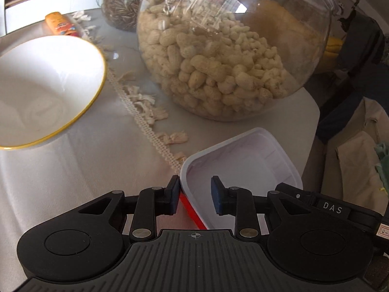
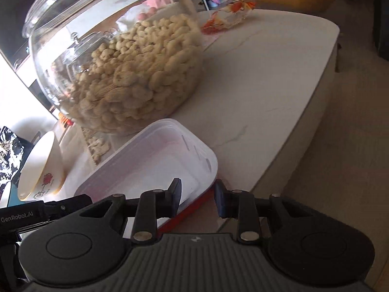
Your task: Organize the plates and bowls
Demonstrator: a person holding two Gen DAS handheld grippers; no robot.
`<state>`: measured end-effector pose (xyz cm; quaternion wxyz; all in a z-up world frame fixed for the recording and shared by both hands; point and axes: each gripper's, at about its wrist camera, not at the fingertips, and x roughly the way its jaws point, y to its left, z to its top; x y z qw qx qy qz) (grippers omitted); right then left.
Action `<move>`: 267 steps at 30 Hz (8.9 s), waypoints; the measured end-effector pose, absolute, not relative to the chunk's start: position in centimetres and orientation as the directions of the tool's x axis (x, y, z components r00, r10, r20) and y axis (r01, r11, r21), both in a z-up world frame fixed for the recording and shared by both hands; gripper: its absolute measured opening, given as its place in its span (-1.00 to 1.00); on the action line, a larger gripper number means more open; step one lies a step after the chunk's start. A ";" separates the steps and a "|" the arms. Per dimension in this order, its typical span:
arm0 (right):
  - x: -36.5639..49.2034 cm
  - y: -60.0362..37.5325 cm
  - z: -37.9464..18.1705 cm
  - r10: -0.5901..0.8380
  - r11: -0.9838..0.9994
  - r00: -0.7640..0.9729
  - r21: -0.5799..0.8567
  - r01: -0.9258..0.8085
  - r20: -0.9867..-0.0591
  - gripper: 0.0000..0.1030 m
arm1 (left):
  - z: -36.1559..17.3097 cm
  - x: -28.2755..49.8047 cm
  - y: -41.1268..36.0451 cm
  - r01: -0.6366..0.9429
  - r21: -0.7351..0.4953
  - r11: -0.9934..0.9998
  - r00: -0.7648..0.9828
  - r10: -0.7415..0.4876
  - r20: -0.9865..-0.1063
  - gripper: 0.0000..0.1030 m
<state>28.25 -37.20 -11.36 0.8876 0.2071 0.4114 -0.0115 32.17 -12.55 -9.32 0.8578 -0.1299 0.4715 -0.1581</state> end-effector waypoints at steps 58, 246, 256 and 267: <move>29.6 -13.6 -9.7 0.549 0.813 0.444 0.329 -0.481 -0.708 -0.33 | -8.2 20.8 4.8 -0.322 -0.376 0.869 0.589 -0.127 -0.798 -0.44; 27.7 -9.0 -3.8 0.239 0.922 0.351 0.098 -0.375 -0.905 -0.35 | -3.2 24.3 11.4 0.014 -0.424 0.906 0.430 -0.388 -0.815 -0.51; 29.0 -0.5 3.2 0.288 0.843 0.551 -0.066 -0.534 -0.783 -0.25 | 3.3 20.7 24.4 -0.193 -0.491 0.850 0.727 -0.213 -0.653 -0.62; 32.6 16.0 0.9 0.460 0.715 0.329 0.124 -0.688 -0.825 0.08 | -0.8 17.3 39.1 -0.664 -0.433 0.610 0.641 0.165 -0.750 -0.61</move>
